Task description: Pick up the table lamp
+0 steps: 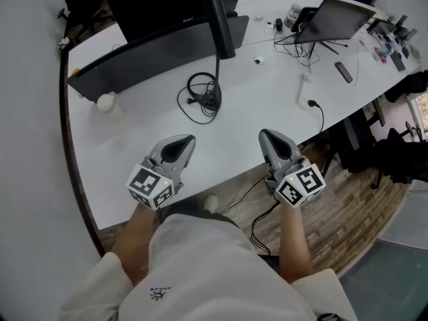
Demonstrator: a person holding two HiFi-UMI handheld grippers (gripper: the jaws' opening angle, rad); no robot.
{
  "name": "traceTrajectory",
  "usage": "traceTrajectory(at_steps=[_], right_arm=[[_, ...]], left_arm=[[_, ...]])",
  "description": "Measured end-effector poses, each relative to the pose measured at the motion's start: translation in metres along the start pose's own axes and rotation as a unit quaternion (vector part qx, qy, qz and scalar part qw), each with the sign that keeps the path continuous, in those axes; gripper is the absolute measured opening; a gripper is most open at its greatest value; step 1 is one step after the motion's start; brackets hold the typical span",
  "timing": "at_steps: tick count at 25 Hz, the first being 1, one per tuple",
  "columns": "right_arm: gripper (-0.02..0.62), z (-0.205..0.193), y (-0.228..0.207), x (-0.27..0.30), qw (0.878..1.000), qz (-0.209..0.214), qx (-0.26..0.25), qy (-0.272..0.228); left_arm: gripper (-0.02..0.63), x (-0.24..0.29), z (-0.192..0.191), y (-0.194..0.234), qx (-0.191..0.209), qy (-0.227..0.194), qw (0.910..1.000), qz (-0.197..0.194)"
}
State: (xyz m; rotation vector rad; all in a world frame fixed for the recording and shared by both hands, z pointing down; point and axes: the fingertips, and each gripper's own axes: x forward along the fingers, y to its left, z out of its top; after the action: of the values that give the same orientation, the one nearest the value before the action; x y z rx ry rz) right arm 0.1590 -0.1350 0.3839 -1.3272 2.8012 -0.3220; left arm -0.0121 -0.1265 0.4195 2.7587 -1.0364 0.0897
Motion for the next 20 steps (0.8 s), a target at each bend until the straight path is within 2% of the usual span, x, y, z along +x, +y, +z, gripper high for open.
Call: traceTrajectory(at_steps=[4, 11, 20], right_arm=[[0.000, -0.002, -0.008, 0.021, 1.000, 0.000, 0.004, 0.002], [0.000, -0.008, -0.028, 0.068, 1.000, -0.005, -0.010, 0.004], [0.000, -0.017, -0.049, 0.122, 1.000, -0.002, -0.030, -0.002]], left_arm=[[-0.005, 0.020, -0.004, 0.027, -0.003, -0.003, 1.0000, 0.006], [-0.005, 0.076, -0.025, 0.074, 0.021, 0.019, 0.9996, -0.001], [0.005, 0.144, -0.047, 0.109, 0.037, 0.034, 0.9986, -0.019]])
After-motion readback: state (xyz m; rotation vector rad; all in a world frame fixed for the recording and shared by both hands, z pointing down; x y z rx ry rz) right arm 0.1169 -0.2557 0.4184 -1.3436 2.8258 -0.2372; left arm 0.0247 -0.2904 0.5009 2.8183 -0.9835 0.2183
